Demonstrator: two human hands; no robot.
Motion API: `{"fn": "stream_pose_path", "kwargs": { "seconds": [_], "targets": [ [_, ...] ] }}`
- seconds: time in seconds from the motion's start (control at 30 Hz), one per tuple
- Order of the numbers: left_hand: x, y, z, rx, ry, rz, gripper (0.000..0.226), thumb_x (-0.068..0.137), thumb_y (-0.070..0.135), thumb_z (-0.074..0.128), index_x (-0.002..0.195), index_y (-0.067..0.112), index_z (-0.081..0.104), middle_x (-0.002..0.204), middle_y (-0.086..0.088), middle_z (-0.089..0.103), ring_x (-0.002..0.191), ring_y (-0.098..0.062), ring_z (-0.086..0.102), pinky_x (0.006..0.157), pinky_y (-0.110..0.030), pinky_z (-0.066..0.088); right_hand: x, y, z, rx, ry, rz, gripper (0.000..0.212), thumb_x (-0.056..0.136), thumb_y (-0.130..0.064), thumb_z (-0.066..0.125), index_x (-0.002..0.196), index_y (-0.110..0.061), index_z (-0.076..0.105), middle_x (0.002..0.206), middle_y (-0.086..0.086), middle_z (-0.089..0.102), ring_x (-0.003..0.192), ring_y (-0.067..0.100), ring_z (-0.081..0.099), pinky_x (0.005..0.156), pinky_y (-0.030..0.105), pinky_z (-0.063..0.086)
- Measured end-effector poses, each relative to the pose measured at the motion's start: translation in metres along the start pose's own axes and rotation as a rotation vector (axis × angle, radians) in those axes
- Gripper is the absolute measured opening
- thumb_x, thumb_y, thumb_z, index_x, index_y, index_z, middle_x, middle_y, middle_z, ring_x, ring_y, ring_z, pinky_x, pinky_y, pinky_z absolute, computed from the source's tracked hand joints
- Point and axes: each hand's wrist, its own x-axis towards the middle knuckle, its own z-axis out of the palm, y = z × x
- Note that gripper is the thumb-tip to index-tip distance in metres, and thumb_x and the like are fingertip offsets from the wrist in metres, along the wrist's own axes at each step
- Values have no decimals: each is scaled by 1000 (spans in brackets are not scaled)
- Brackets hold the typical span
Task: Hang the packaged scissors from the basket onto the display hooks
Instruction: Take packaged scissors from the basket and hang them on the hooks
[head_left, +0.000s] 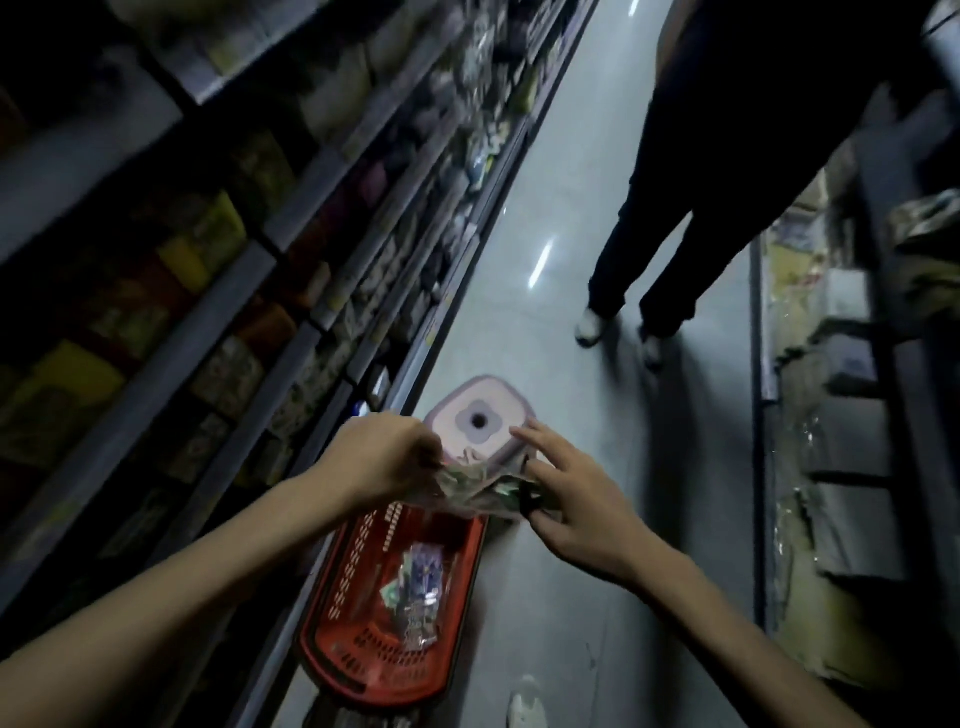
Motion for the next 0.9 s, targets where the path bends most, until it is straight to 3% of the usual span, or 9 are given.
{"fn": "stream_pose_path", "kwargs": {
  "seconds": [0.17,0.23,0.3,0.33,0.43,0.57,0.73,0.8,0.9],
  "targets": [
    [-2,51,-104,-263,4,130,13,83,28,79,95,32,78,80,23,71,76,8,65,71,-27,54,-31,-47,-82,172,106,62,45,78,-10,62,122,-18,65,144,-9,58,141,4,44,111,24,40],
    [-2,71,-141,-379,-21,210,11,83,22,82,92,29,80,79,21,74,77,7,70,74,-26,59,-45,-67,-109,232,158,136,29,82,-10,61,108,-21,64,112,-10,70,112,8,63,92,34,53],
    [-3,91,-172,-477,-45,272,13,82,19,84,89,29,80,81,14,77,79,-1,74,75,-29,62,-58,-82,-129,238,234,215,11,84,-14,59,86,-22,51,79,-8,59,74,17,59,64,45,49],
    [-2,99,-184,-520,-44,292,14,81,18,84,88,29,79,81,11,78,78,-7,75,73,-32,62,-63,-89,-137,240,282,250,13,84,-16,58,83,-21,47,73,-5,55,67,21,55,59,49,46],
    [-7,123,-214,-731,-63,314,14,80,23,84,92,18,77,81,-7,78,79,-31,76,70,-45,63,-83,-110,-160,297,400,304,9,83,-21,62,88,-20,55,76,1,60,72,26,59,64,48,49],
    [-25,149,-232,-1052,-13,287,30,80,21,82,102,2,74,90,-22,76,78,-35,74,69,-41,63,-109,-146,-186,518,562,379,28,79,-18,70,103,-32,66,93,-19,73,87,-3,67,74,17,51],
    [-50,167,-210,-1457,-121,206,43,93,47,65,116,13,74,113,-15,75,98,-29,70,85,-38,56,-138,-179,-195,692,743,453,29,71,-13,66,98,-22,67,83,-20,76,79,-6,70,67,12,51],
    [-65,178,-192,-1519,-219,244,49,93,56,60,122,18,72,121,-10,73,109,-27,70,95,-42,54,-151,-190,-194,785,804,482,34,71,-15,68,105,-17,69,91,-10,78,86,4,73,69,17,54],
    [-90,198,-172,-1462,-291,343,48,99,46,57,130,10,64,124,-15,70,117,-31,67,99,-47,53,-170,-207,-188,910,877,524,46,73,-15,69,117,-6,67,105,8,78,95,20,75,71,24,57]
  ]
}}
